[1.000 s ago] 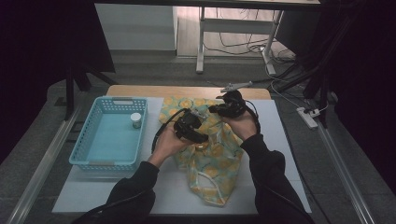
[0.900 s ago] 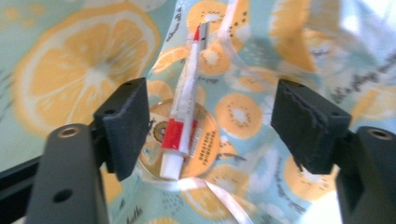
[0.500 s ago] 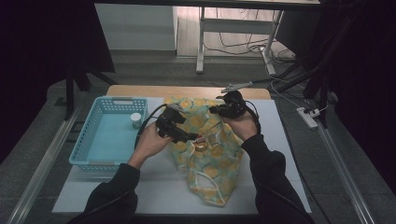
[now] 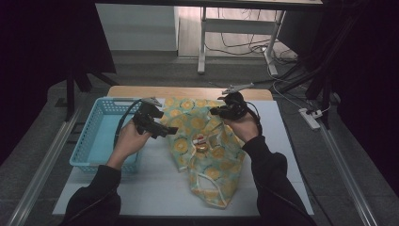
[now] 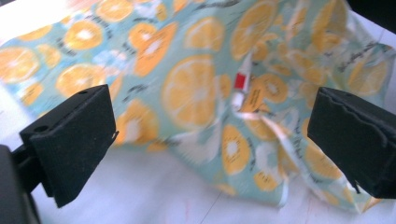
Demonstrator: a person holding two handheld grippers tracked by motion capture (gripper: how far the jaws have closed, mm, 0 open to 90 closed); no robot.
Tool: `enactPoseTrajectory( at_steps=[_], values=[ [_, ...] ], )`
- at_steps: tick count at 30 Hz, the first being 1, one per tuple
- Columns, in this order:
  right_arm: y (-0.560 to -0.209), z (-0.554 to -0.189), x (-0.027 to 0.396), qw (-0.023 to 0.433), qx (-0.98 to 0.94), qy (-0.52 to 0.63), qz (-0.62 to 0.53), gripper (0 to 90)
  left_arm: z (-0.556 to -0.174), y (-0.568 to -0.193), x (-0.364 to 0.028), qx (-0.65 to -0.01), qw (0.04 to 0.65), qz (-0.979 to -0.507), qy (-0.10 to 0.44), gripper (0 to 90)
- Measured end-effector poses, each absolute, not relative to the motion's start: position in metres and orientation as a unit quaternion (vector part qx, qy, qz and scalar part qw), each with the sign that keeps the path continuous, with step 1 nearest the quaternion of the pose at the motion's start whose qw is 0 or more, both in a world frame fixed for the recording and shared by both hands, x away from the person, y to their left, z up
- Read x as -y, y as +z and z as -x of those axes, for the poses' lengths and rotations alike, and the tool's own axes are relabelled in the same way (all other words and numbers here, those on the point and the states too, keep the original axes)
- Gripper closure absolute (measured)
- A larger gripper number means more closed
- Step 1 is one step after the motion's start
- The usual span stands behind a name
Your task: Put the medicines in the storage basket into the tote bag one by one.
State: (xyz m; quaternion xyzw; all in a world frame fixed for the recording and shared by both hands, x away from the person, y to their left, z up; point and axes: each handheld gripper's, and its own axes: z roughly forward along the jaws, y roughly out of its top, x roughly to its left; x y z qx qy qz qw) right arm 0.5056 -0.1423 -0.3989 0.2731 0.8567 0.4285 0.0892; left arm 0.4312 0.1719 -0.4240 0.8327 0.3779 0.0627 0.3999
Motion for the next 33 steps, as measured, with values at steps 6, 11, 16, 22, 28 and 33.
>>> enactPoseTrajectory(
  at_steps=[6, 11, 16, 22, 28, 33],
  values=[
    [-0.399, -0.504, 0.142, 0.089, -0.857, 0.429, -0.27, 90.0, -0.43, -0.428, -0.194, -0.394, 0.392, -0.827, 0.082, 0.0],
    [-0.398, -0.504, 0.142, 0.088, -0.858, 0.43, -0.267, 90.0, -0.428, -0.429, -0.213, -0.41, 0.388, -0.819, 0.102, 0.0],
    [-0.399, -0.503, 0.14, 0.086, -0.858, 0.429, -0.267, 90.0, -0.429, -0.434, -0.23, -0.431, 0.371, -0.813, 0.125, 0.0],
    [-0.4, -0.504, 0.138, 0.085, -0.86, 0.427, -0.265, 90.0, -0.433, -0.442, -0.25, -0.458, 0.361, -0.8, 0.139, 0.0],
    [-0.398, -0.503, 0.136, 0.085, -0.862, 0.426, -0.261, 90.0, -0.439, -0.451, -0.267, -0.486, 0.342, -0.79, 0.15, 0.5],
    [-0.397, -0.503, 0.135, 0.085, -0.862, 0.426, -0.261, 90.0, -0.445, -0.461, -0.276, -0.505, 0.339, -0.781, 0.145, 1.5]
  ],
)
